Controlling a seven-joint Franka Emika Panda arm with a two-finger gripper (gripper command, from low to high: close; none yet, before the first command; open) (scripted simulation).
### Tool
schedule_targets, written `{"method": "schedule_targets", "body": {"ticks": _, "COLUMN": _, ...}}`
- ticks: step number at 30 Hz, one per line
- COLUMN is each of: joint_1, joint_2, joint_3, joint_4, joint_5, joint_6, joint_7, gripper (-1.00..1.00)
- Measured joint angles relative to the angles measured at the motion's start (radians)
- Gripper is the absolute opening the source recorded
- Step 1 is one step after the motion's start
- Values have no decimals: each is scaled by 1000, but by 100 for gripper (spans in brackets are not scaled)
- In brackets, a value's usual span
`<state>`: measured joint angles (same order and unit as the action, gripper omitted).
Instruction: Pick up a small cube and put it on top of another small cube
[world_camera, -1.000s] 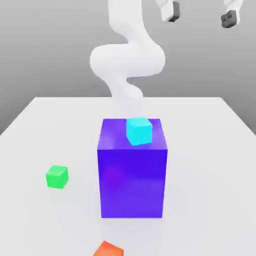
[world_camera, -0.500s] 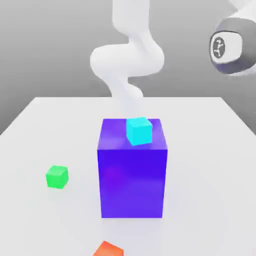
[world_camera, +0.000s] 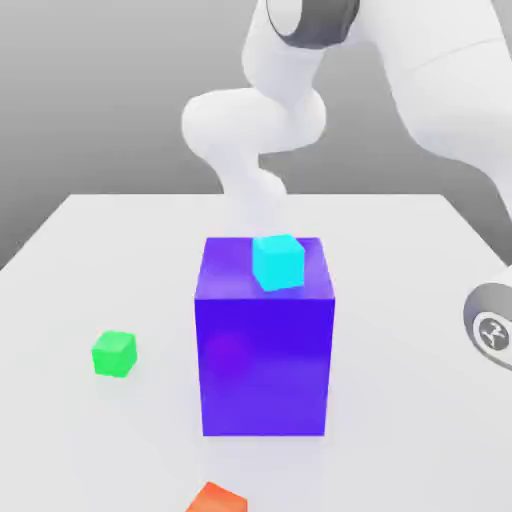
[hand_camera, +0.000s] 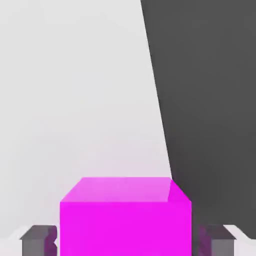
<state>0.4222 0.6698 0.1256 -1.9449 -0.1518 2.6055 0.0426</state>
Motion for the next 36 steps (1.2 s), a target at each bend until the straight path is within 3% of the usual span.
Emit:
{"method": "schedule_targets", "body": {"ticks": 7, "joint_1": -17, "joint_2": -121, "joint_3": 7, "joint_4": -37, "joint_5": 20, "joint_6": -83, "joint_7": -8, "gripper": -100}}
{"method": "schedule_targets", "body": {"ticks": 20, "joint_1": -209, "joint_2": -528, "joint_3": -369, "joint_4": -434, "joint_5": -120, "joint_6": -63, "joint_7": 338, "gripper": -100}}
{"method": "schedule_targets", "body": {"ticks": 27, "joint_1": -552, "joint_2": -811, "joint_3": -555, "joint_4": -749, "joint_5": -235, "joint_6": -20, "joint_7": 620, "gripper": -100}}
{"method": "schedule_targets", "body": {"ticks": 33, "joint_1": -715, "joint_2": -966, "joint_3": -664, "joint_4": -981, "joint_5": -209, "joint_6": 45, "joint_7": 745, "gripper": -100}}
{"method": "schedule_targets", "body": {"ticks": 36, "joint_1": -703, "joint_2": -952, "joint_3": -692, "joint_4": -1003, "joint_5": -167, "joint_6": 78, "joint_7": 732, "gripper": -100}}
